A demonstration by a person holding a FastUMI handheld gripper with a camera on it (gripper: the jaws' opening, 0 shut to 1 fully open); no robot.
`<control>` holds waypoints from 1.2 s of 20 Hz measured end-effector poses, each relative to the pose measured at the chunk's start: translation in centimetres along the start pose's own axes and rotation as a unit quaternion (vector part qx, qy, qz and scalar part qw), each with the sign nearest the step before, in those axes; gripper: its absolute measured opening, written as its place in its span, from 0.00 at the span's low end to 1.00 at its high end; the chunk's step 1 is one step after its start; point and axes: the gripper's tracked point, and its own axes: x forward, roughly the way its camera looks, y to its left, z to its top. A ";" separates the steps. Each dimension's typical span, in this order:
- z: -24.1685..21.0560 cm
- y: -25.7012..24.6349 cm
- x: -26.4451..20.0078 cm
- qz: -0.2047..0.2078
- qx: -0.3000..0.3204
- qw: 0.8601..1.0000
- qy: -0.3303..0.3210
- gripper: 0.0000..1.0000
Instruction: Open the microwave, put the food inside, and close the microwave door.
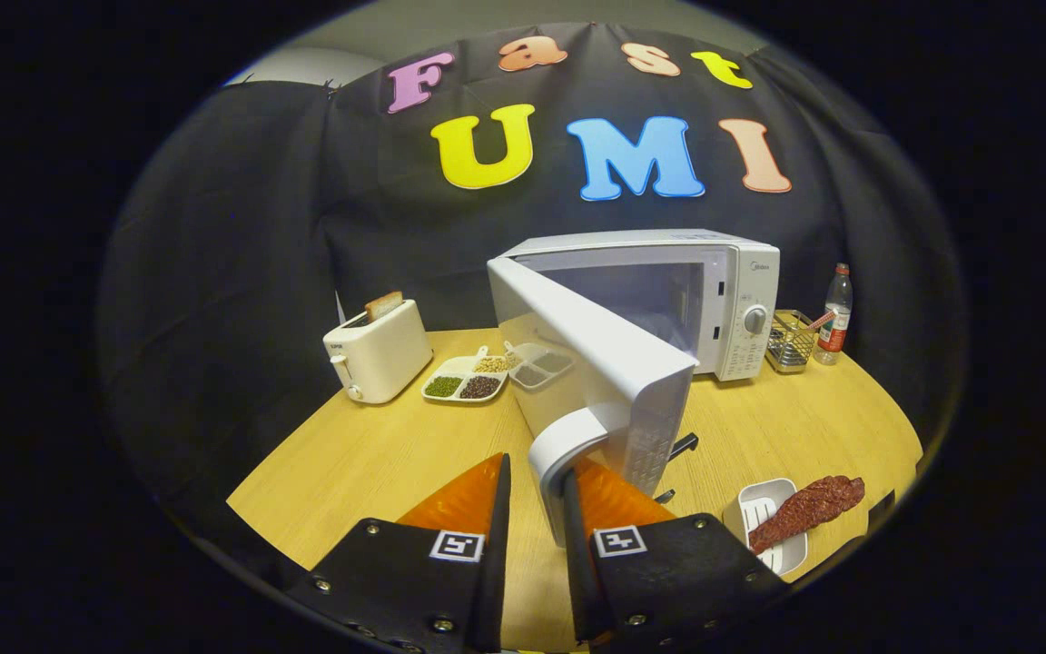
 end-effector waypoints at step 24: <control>4.7 -13.5 -6.7 0.101 -0.009 0.994 -0.046 0.98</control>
